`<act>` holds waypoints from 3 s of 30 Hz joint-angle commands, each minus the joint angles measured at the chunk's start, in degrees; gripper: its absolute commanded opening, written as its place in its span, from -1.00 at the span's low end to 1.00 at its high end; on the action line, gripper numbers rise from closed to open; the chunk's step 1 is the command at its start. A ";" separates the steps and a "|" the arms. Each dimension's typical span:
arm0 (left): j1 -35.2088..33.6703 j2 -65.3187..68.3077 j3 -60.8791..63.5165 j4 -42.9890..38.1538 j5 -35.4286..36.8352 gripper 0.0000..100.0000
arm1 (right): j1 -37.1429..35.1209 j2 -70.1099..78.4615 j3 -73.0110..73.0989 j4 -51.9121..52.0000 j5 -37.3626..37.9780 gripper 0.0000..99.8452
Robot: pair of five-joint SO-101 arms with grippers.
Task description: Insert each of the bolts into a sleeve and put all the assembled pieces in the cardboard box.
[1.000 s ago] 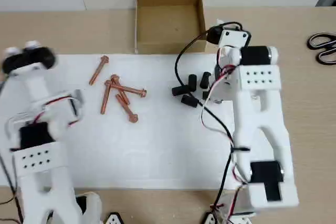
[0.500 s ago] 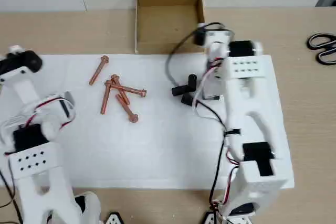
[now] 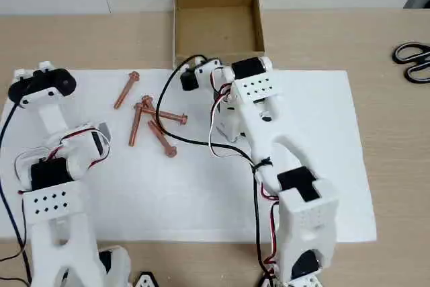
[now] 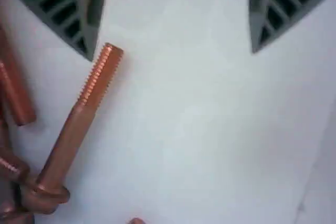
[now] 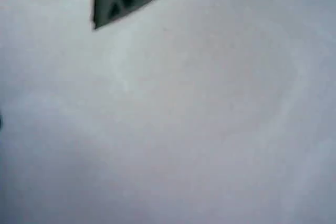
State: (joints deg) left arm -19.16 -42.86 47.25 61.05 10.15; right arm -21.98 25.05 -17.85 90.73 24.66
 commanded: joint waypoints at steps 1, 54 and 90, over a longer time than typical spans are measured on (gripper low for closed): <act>0.26 -0.18 -0.22 -1.23 -0.26 -0.64 | 0.04 1.27 -4.31 -0.66 0.97 -0.62; 0.35 -0.44 -0.40 -0.97 -0.26 -0.64 | 1.54 15.34 -17.05 6.99 2.99 -0.99; 8.79 82.73 -97.80 34.02 -21.10 -0.64 | 8.40 -13.23 -12.84 8.92 -5.98 -0.99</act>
State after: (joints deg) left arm -10.64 31.60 -30.37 90.77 -10.33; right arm -14.07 15.56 -31.47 98.73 19.47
